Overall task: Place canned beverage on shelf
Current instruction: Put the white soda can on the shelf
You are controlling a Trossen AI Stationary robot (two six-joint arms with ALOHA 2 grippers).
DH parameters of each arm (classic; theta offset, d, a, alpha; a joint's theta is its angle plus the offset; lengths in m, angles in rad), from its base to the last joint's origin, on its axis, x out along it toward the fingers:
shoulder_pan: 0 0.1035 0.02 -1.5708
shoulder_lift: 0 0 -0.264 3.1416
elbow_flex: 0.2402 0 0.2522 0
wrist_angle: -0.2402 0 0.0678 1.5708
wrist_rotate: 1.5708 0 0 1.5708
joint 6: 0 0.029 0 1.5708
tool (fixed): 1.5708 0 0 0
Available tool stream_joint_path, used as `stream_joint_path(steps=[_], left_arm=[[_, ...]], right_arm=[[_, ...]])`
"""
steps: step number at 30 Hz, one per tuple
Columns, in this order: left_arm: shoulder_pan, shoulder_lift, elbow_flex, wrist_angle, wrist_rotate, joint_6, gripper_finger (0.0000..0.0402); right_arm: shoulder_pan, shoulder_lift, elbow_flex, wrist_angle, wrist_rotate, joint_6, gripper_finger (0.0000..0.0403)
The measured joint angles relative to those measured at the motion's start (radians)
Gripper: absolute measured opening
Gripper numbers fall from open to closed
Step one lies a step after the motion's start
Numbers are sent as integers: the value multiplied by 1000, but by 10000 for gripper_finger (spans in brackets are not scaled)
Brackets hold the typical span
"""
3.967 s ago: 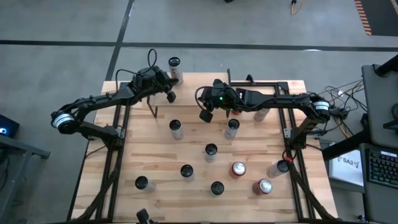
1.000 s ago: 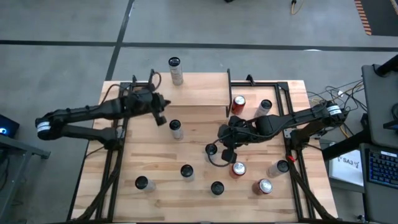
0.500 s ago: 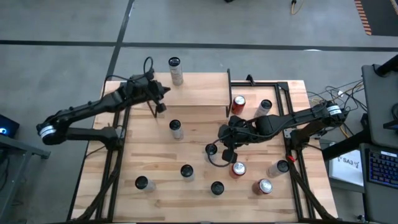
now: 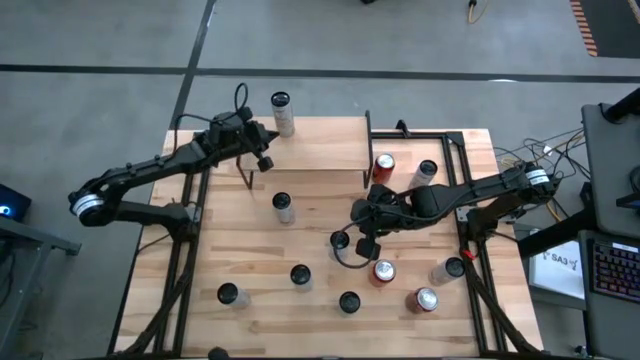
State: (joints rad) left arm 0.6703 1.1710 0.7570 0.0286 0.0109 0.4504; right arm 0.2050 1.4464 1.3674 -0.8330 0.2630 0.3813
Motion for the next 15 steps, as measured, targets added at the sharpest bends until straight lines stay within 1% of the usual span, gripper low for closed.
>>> stream_joint_path(steps=[8,15], left_arm=[[5,40,0,50,0,-15,0],[8,43,0,60,-2,-28,0]], right_arm=[[0,0,0,0,0,0,9],[0,0,0,0,1,2,9]])
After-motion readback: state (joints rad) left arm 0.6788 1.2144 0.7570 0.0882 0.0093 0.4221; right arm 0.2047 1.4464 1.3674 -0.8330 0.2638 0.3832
